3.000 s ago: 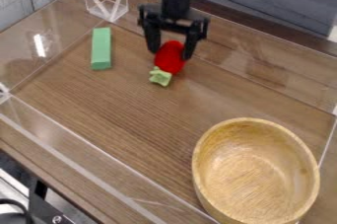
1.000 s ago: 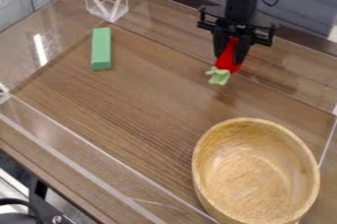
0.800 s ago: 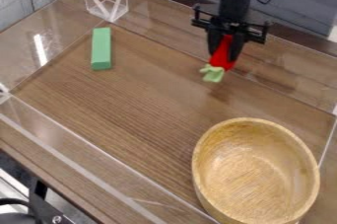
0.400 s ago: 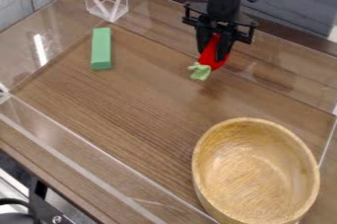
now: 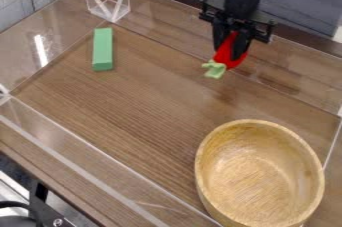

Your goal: Move the red object to the right side of the table

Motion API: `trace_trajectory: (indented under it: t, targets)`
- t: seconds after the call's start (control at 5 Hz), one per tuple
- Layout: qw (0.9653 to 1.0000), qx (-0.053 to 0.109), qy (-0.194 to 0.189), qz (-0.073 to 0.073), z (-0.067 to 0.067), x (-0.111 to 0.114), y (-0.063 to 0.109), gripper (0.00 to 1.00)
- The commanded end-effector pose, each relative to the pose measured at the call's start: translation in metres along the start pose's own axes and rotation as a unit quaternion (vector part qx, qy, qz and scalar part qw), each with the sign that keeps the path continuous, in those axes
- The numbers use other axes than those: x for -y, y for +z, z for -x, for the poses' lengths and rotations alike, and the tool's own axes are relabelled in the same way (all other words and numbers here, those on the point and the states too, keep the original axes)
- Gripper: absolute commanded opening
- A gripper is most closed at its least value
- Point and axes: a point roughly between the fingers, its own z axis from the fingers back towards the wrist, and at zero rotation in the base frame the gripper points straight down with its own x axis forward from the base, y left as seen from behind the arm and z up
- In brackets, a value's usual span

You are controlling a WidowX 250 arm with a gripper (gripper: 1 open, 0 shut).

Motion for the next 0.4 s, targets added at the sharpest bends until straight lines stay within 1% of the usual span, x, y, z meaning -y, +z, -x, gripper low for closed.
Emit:
trace_trajectory:
  t: [0.0,0.2]
  targets:
    - [0.9994,0.031,0.018,0.0,-0.0093,0.0136,0.0184,0.0]
    - [0.9976,0.023,0.066,-0.002,-0.01,0.0085,0.015,0.0]
